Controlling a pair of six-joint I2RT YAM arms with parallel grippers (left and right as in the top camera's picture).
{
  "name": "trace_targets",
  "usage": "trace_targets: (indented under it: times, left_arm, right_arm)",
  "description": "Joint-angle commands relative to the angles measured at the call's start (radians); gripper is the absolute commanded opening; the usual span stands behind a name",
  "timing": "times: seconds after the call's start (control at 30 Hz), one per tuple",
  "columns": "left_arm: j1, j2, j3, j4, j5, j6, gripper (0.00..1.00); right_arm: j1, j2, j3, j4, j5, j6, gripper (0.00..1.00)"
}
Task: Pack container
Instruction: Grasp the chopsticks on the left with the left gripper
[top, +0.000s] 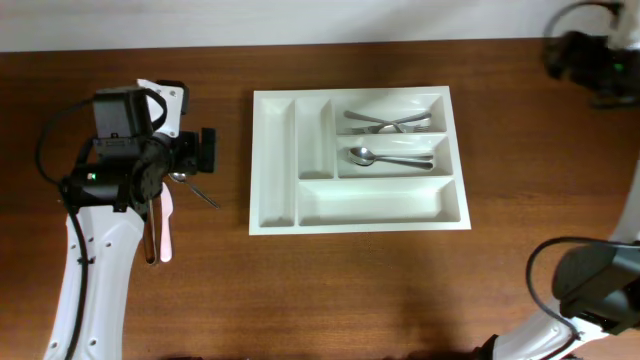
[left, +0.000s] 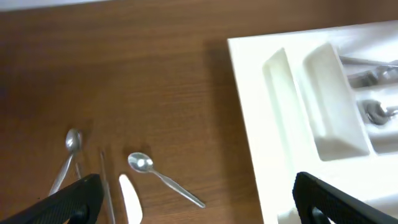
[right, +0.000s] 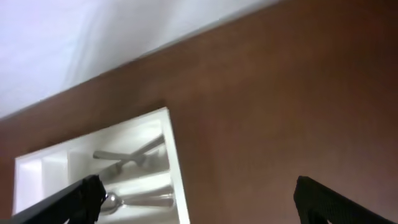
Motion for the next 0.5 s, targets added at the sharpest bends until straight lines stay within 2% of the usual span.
trace_targets:
  times: [0.0, 0.17, 0.33, 0.47]
  left_arm:
    - [0.014, 0.010, 0.022, 0.020, -0.204, -0.140, 0.99]
    - [0.110, 0.084, 0.082, -0.024, -0.231, -0.160, 1.00]
    - [0.222, 0.275, 0.189, -0.180, -0.145, -0.172, 1.00]
    - [0.272, 0.400, 0.217, -0.228, -0.121, -0.168, 0.97]
  right_arm:
    - [-0.039, 0.019, -0.031, -0.034, -0.042, 0.117, 0.99]
    - [-0.063, 0.026, -0.087, -0.055, -0.042, 0.117, 0.99]
    - [-0.049, 0.026, -0.132, -0.063, -0.042, 0.117, 0.99]
    - [-0.034, 0.026, -0.141, -0.085, -0.042, 0.117, 0.99]
